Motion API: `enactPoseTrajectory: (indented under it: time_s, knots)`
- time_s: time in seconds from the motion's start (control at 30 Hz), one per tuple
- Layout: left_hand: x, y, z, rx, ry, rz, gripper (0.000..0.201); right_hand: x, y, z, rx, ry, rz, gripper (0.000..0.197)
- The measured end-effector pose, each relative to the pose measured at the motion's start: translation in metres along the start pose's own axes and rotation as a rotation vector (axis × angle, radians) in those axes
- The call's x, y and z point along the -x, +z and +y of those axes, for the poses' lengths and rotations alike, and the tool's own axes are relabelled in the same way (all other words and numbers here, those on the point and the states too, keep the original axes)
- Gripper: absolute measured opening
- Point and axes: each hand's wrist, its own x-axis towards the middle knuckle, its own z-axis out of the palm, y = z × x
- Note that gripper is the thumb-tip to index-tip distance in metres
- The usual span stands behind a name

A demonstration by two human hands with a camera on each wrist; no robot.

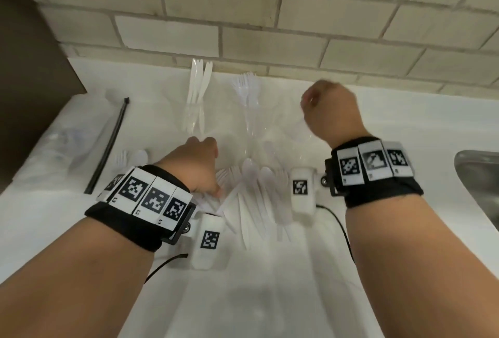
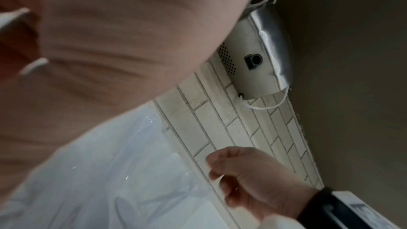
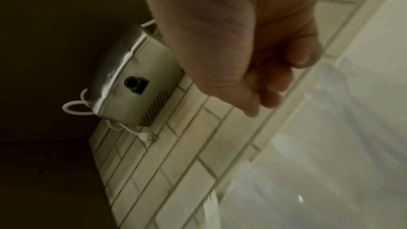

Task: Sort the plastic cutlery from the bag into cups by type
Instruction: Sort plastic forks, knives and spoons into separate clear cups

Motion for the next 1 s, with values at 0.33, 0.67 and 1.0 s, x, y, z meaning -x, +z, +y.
enactPoseTrajectory:
  time_s: [0.33,0.67,1.0]
  knots:
    - [0.016,0.018,-0.003,-0.098,0.038,-0.142,0.106,0.052,0.047,0.002,0.404,-0.006,-0.943,0.027]
    - [0.014,0.025,0.01,0.049,0.111,-0.14,0.093,0.088,0.018,-0.026,0.057,0.179,-0.863,0.069]
    - [0.013,0.024,0.014,0.1,0.093,-0.067,0.057,0.096,0.026,-0.048,0.172,0.14,-0.947,0.067]
